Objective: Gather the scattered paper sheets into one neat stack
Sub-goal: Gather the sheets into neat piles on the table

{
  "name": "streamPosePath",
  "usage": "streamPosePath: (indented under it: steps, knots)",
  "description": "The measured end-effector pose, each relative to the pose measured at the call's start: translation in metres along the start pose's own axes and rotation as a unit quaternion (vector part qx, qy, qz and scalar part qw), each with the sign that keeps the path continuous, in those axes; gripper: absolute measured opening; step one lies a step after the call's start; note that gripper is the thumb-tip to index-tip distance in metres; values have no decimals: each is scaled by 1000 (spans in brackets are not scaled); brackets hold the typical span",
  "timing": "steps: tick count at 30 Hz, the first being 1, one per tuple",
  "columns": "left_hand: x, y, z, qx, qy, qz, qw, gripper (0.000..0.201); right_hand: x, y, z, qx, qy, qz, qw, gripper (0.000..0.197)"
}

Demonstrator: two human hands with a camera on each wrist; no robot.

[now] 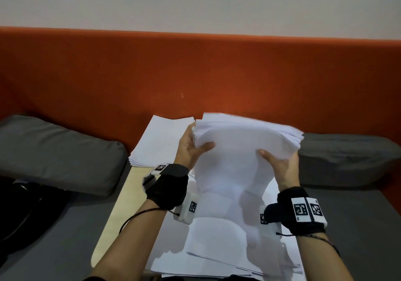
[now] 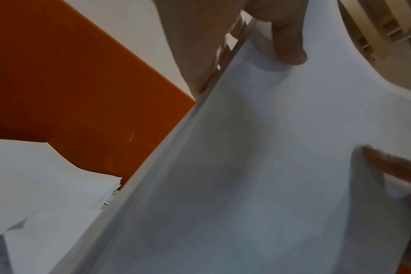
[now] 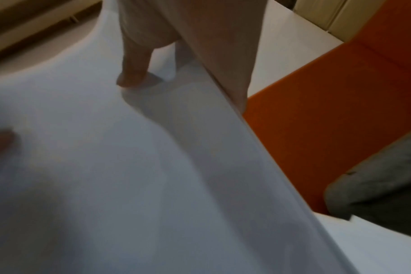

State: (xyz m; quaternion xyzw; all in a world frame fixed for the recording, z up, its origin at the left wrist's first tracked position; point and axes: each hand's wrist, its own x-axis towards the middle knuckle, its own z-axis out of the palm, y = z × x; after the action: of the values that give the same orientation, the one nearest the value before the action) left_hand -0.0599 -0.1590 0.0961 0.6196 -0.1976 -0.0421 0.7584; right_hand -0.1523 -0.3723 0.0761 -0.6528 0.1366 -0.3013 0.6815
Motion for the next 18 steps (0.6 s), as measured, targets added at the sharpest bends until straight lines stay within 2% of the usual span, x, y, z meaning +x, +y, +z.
streamPosePath:
  steps: [2, 5, 7, 9, 12, 15, 18]
  knots:
    - [5, -3, 3, 11, 1, -25, 1000, 36, 0, 7, 2, -23, -30, 30, 999, 44]
    - [9, -22, 6, 78, 2, -80, 994, 23, 0, 31, 0, -65, -40, 78, 994, 37]
    - [6, -32, 9, 84, 23, -89, 992, 20, 0, 41, 0, -76, -28, 86, 993, 31]
    - [4, -35, 15, 76, 63, -78, 992, 26, 1, 38, 4, -70, -5, 76, 995, 25]
    - [6, -30, 24, 63, 107, -23, 992, 39, 0, 19, 15, -34, 15, 25, 999, 37]
    - [6, -27, 24, 54, 106, 11, 993, 27, -1, 3, 16, 2, 24, -12, 1000, 53]
    - [4, -30, 14, 20, 94, 4, 995, 26, -1, -6, 6, 44, 15, -8, 999, 48]
